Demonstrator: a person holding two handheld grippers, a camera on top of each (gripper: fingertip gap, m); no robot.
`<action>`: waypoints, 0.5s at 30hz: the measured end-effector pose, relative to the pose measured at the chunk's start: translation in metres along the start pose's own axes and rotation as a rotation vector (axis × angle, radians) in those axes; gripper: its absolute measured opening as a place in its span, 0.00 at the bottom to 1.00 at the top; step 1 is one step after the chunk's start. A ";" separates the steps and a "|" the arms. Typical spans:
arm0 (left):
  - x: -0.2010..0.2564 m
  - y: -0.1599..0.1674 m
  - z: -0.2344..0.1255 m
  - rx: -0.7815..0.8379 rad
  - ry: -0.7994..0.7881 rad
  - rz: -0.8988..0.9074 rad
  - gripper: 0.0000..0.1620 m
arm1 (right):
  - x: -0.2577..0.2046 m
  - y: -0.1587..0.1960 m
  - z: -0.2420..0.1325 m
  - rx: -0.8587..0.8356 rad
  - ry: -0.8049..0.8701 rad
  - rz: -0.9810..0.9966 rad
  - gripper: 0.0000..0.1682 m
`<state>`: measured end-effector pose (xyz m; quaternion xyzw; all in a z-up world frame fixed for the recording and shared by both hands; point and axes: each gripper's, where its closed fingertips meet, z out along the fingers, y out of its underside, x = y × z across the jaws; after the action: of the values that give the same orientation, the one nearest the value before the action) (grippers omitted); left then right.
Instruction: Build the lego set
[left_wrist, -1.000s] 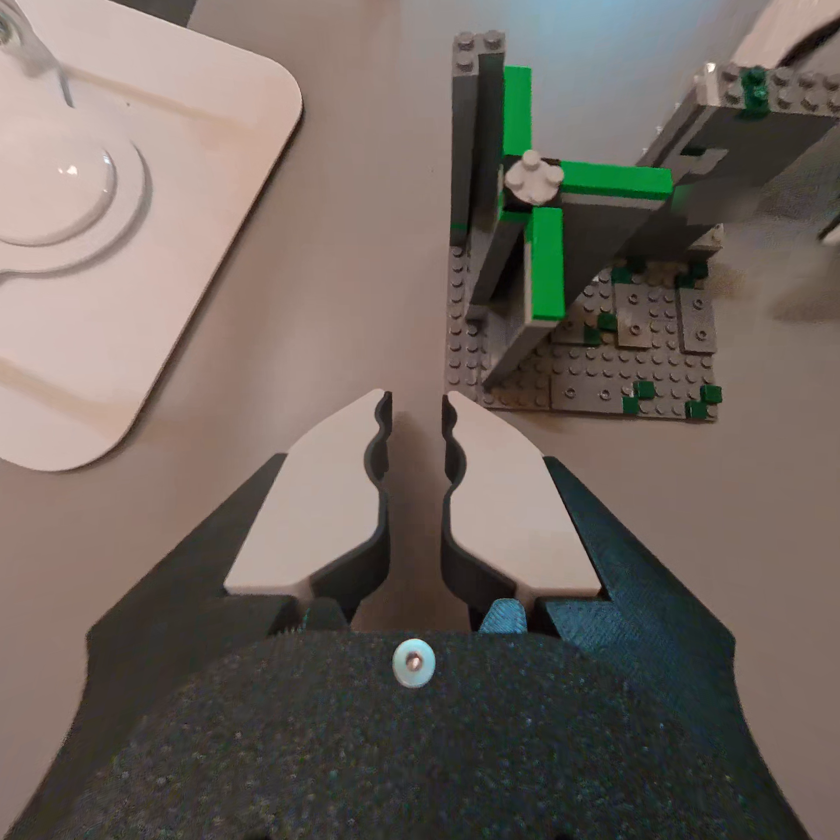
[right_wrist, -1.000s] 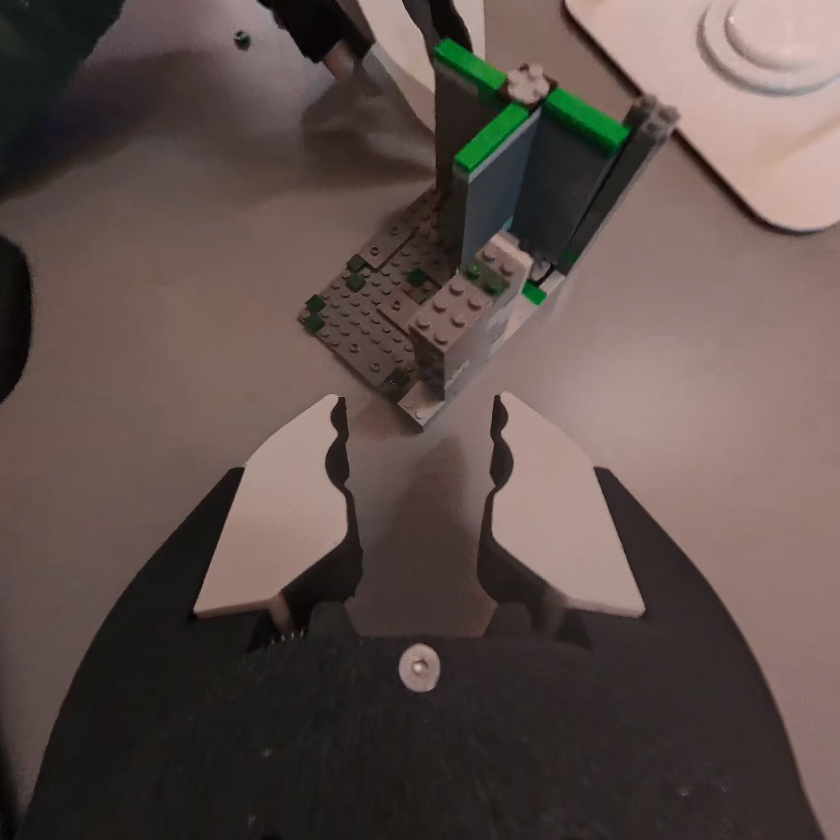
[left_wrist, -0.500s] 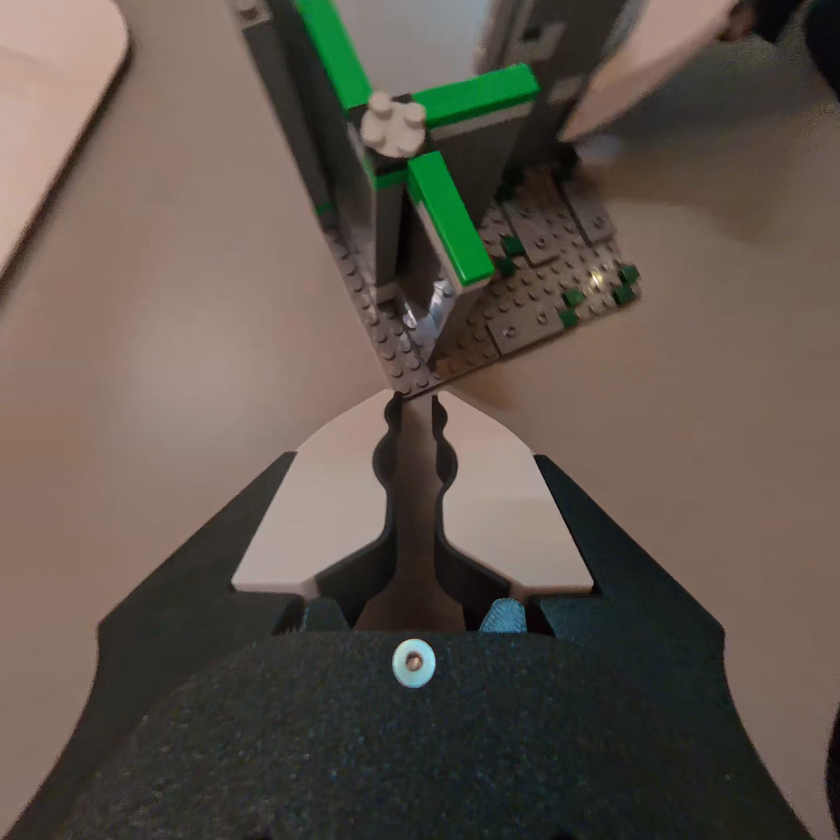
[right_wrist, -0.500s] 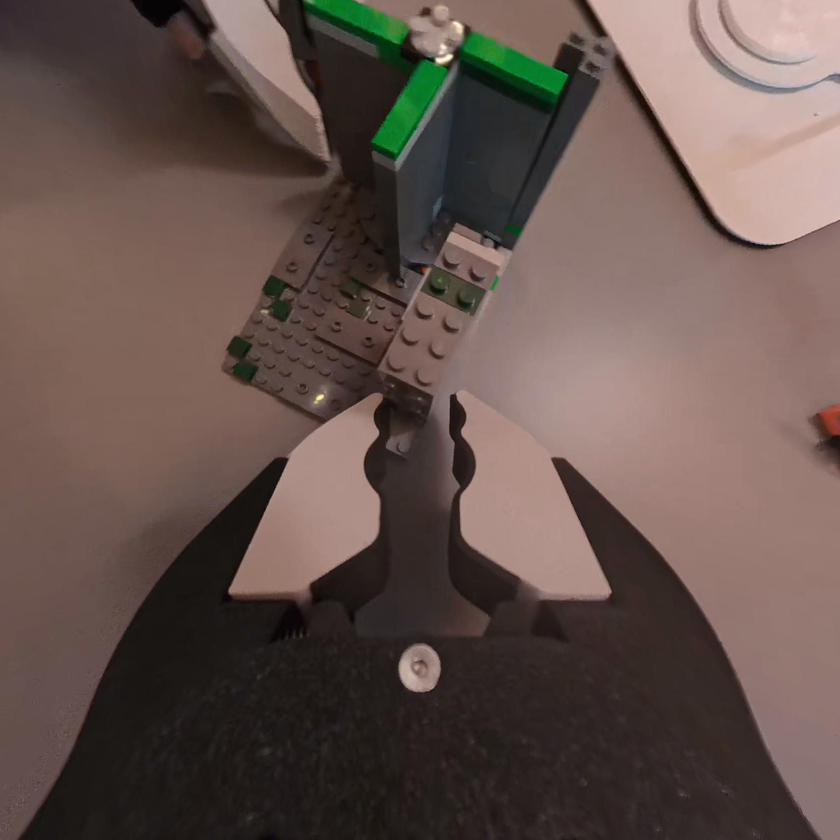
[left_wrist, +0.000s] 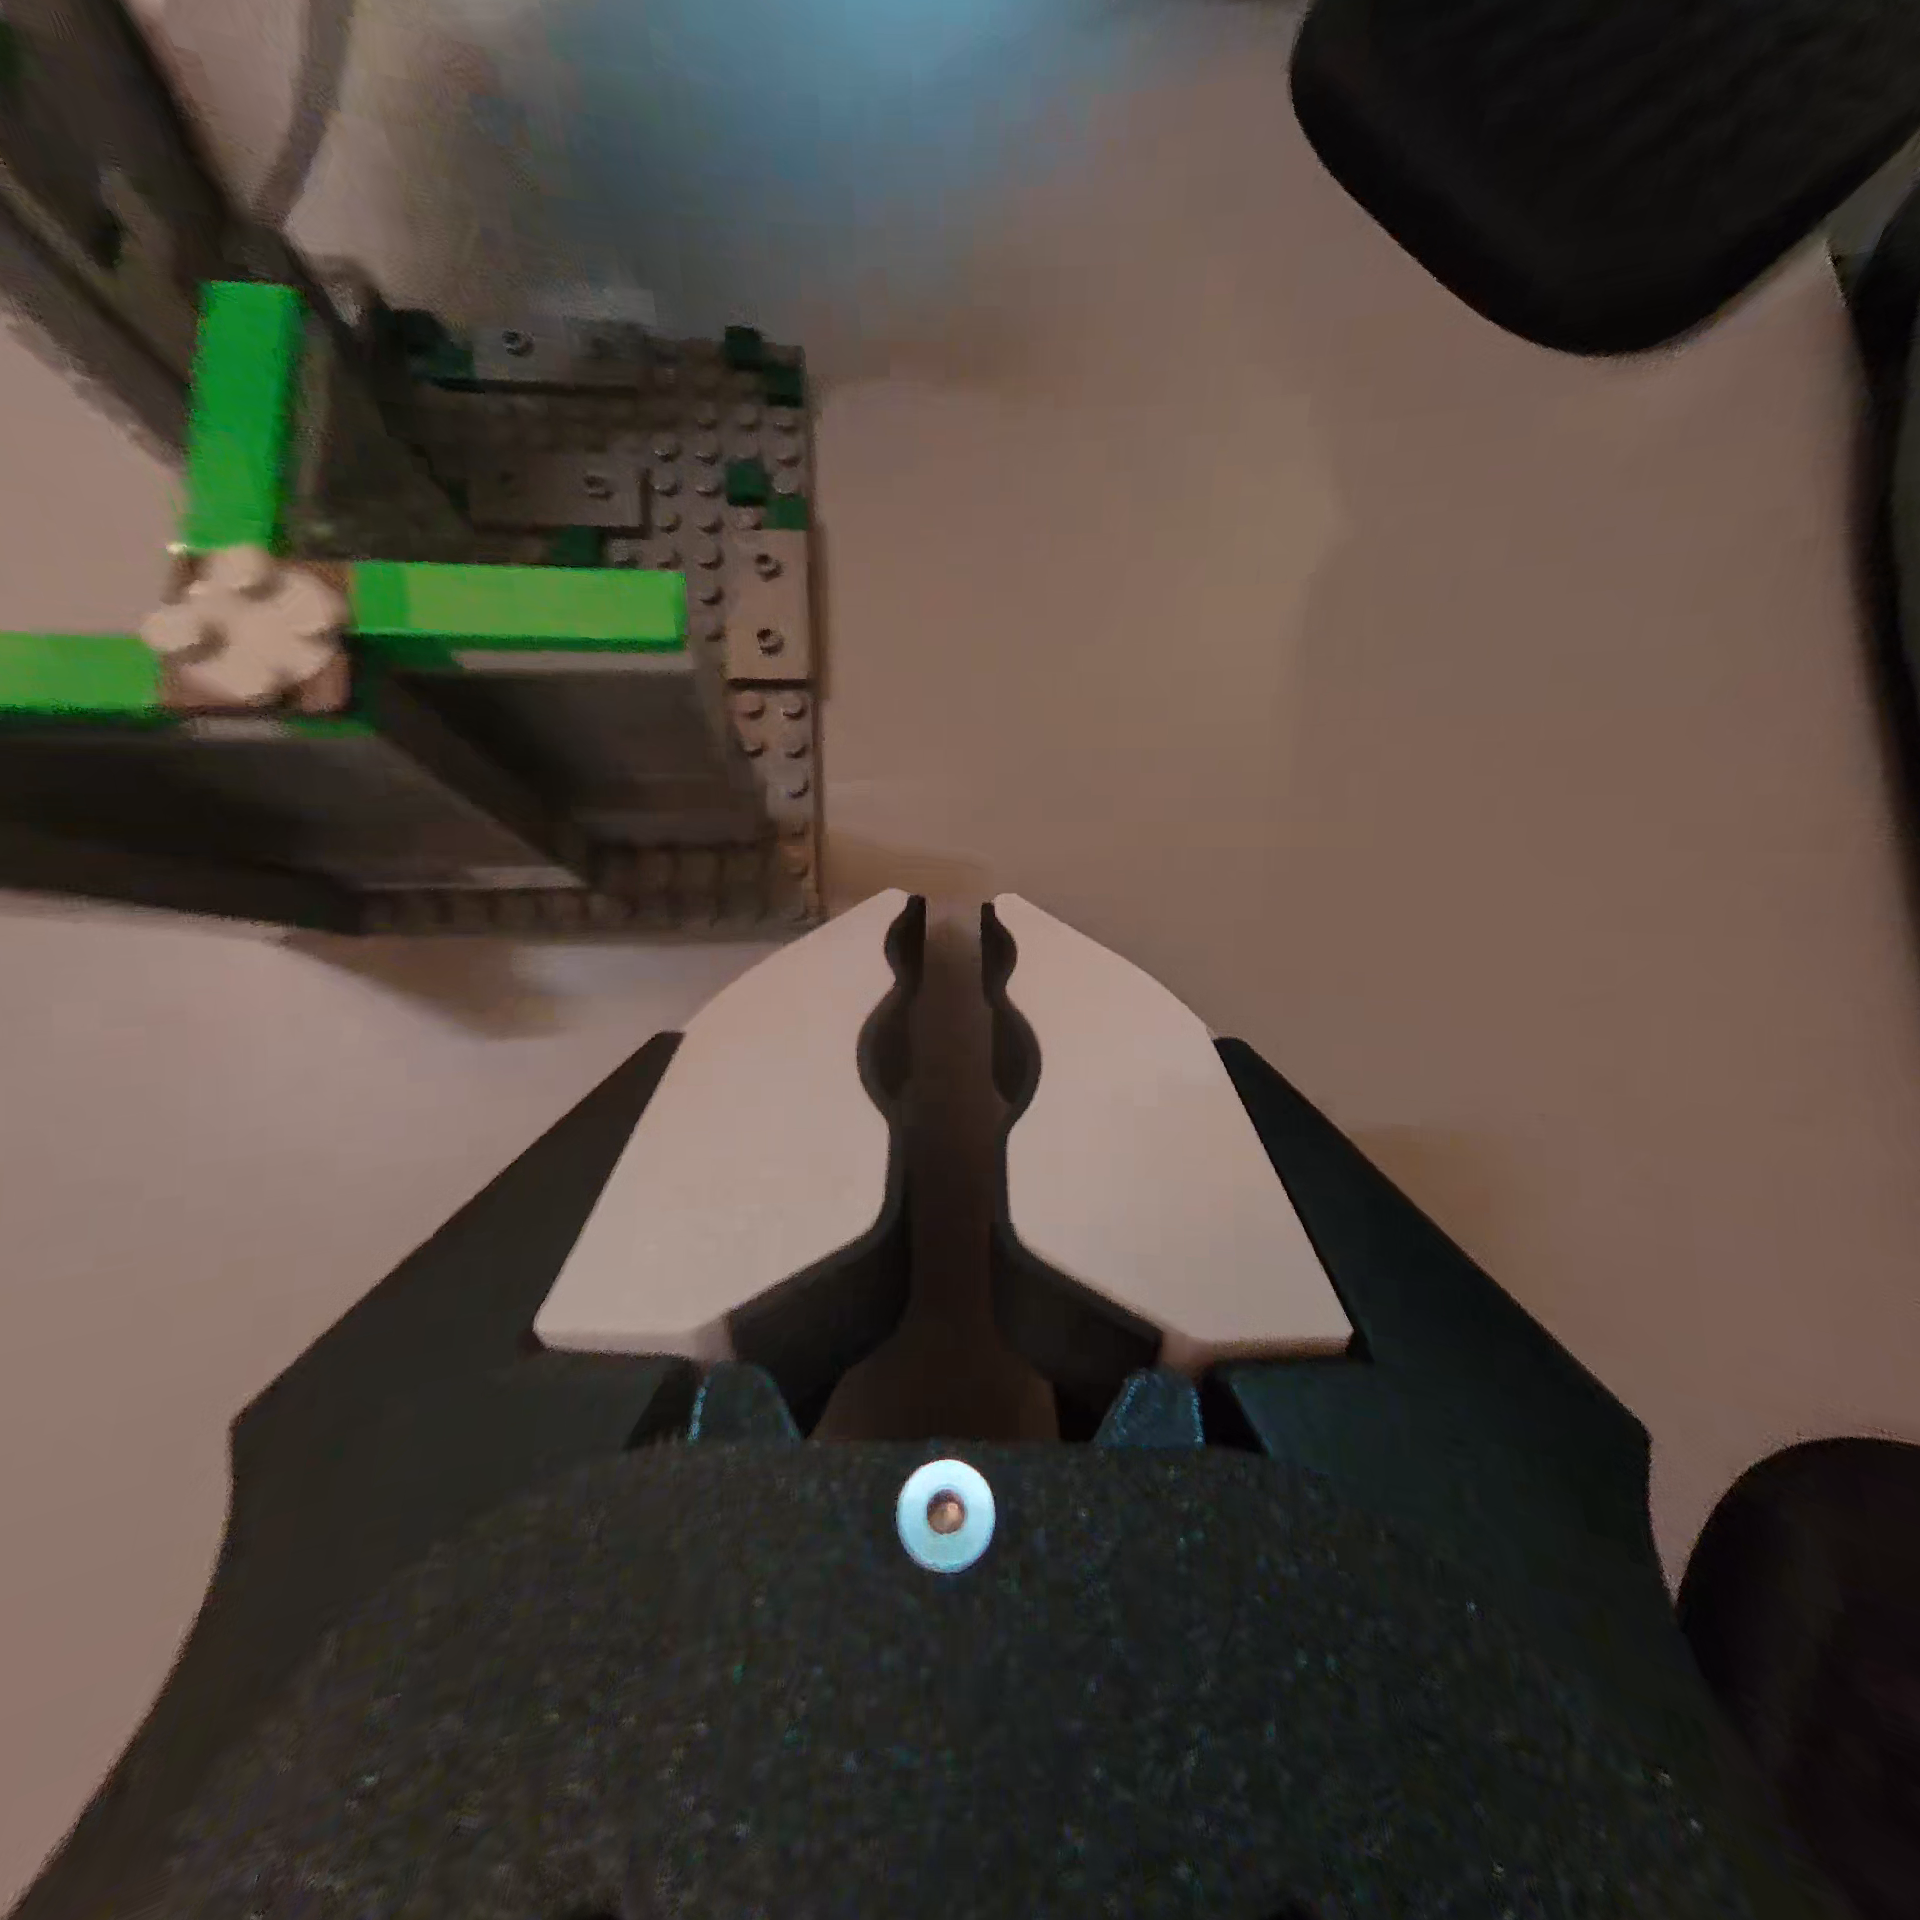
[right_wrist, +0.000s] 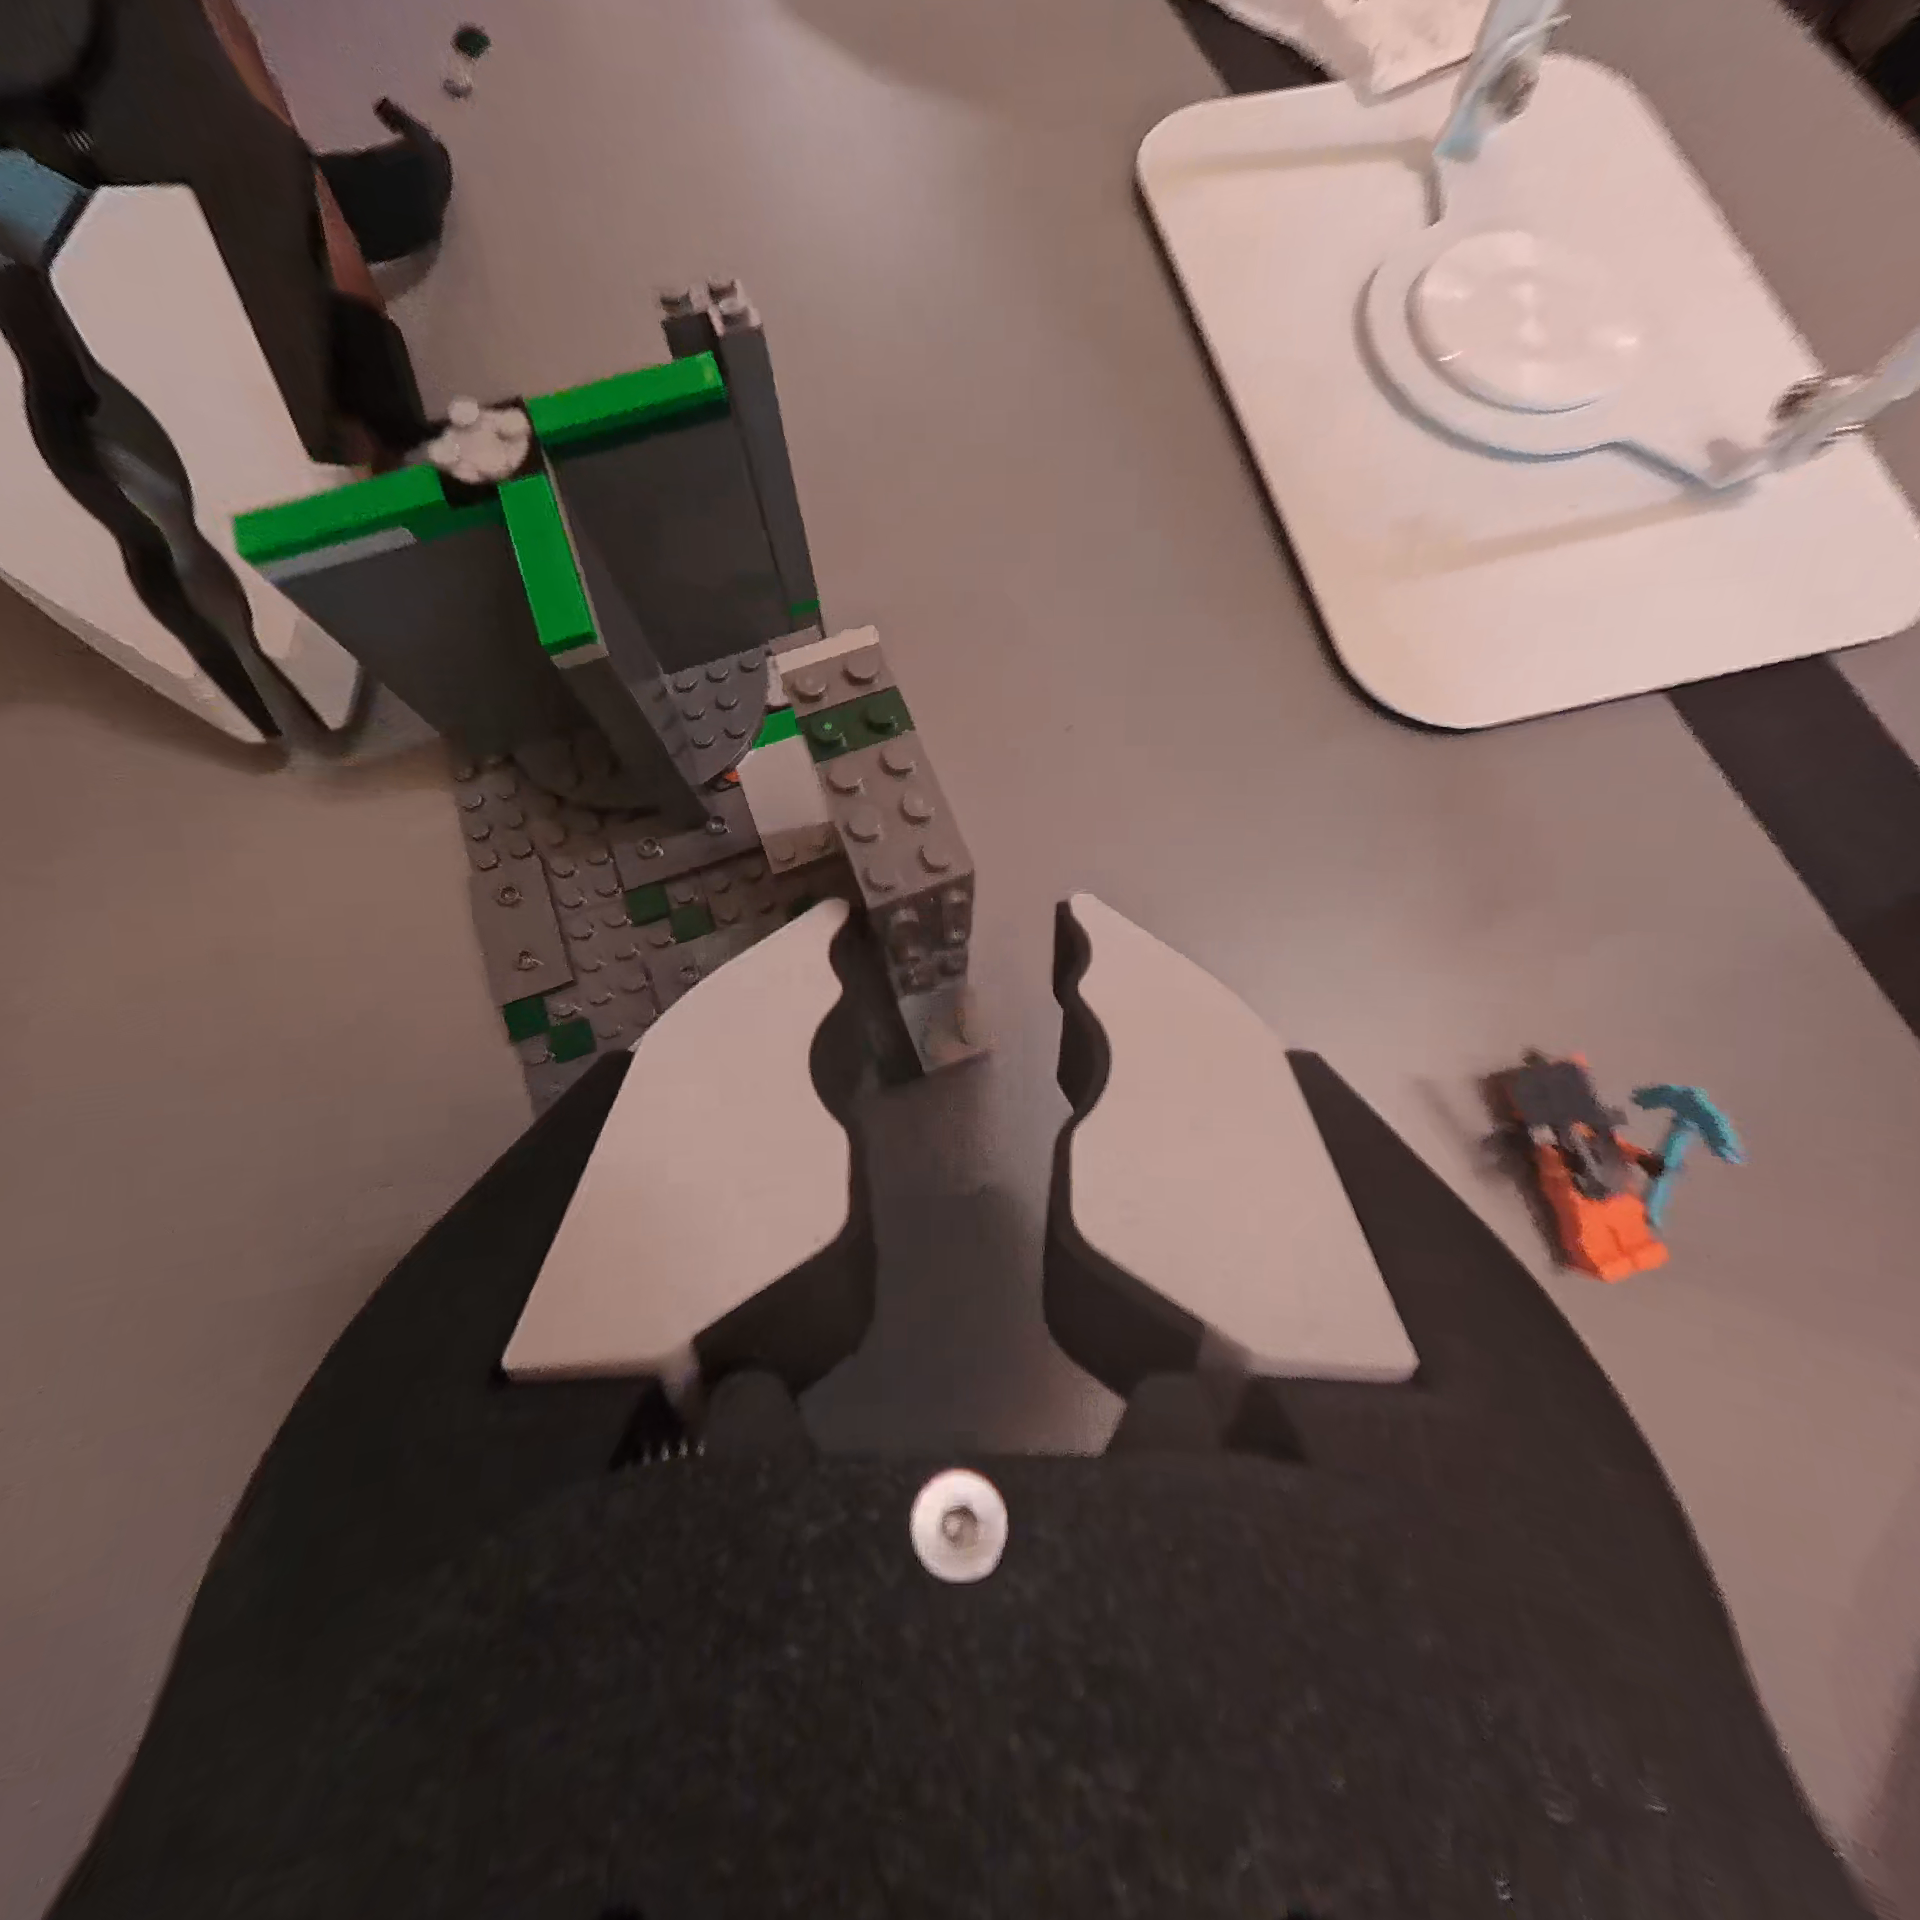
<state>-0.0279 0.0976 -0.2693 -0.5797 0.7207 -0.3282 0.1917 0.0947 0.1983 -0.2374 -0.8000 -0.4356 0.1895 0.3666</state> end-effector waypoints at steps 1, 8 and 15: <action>-0.006 -0.001 -0.005 0.023 -0.032 -0.013 0.05 | -0.001 -0.002 -0.008 0.011 0.024 0.001 0.20; -0.064 0.000 -0.027 0.121 -0.293 -0.126 0.06 | -0.060 0.002 -0.023 0.020 0.057 0.027 0.16; -0.104 0.006 -0.031 0.106 -0.365 -0.100 0.13 | -0.105 -0.015 0.015 0.015 0.072 0.034 0.10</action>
<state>-0.0255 0.2064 -0.2622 -0.6538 0.6259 -0.2646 0.3328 0.0192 0.1225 -0.2378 -0.8108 -0.4070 0.1701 0.3848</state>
